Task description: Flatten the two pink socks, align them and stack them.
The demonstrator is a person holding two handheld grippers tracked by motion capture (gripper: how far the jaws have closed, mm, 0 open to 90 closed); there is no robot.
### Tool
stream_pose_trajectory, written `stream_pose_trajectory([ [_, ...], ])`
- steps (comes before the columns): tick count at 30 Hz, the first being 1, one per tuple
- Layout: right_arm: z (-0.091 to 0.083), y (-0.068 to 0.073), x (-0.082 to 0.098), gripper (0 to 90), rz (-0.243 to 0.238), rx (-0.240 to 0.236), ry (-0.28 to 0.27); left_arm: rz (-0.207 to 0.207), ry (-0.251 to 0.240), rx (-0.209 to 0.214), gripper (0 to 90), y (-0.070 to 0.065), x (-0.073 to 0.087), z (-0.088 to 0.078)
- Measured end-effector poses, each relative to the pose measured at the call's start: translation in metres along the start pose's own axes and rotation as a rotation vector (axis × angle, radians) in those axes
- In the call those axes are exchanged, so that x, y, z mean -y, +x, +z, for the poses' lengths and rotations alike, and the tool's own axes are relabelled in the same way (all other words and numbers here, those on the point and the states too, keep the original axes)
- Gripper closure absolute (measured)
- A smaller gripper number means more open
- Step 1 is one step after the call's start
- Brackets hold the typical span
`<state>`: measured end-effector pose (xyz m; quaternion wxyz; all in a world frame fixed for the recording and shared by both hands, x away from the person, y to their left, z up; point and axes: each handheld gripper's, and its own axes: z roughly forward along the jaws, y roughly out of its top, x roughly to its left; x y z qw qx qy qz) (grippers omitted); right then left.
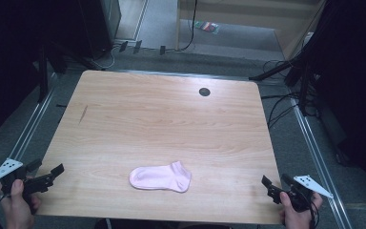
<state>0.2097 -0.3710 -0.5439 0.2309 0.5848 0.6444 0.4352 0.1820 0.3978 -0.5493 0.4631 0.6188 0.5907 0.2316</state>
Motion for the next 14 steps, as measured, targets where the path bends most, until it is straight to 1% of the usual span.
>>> stream_pose_trajectory([
  [1, -0.001, -0.002, 0.001, 13.6, 0.01, 0.002, -0.002, 0.006, 0.005, 0.003, 2.5, -0.001, 0.001, 0.002],
  [2, -0.001, -0.005, 0.003, 13.7, 0.03, 0.003, -0.006, 0.011, 0.006, -0.001, 2.5, -0.002, 0.001, 0.003],
  [3, -0.001, -0.007, 0.003, 13.7, 0.035, -0.004, -0.01, 0.017, 0.014, -0.007, 2.4, -0.002, 0.001, 0.004],
  [5, -0.001, -0.01, 0.004, 13.7, 0.062, -0.013, -0.016, 0.016, 0.02, -0.014, 2.5, -0.002, 0.001, 0.005],
  [8, -0.001, -0.012, 0.004, 13.7, 0.092, -0.021, -0.027, 0.004, 0.024, -0.011, 2.5, -0.001, 0.001, 0.006],
  [10, -0.001, -0.012, 0.004, 13.7, 0.089, -0.02, -0.025, -0.003, 0.025, -0.009, 2.5, 0.0, 0.001, 0.006],
  [14, -0.001, -0.01, 0.004, 13.7, 0.077, -0.02, -0.019, -0.002, 0.028, -0.012, 2.5, 0.0, 0.001, 0.007],
])
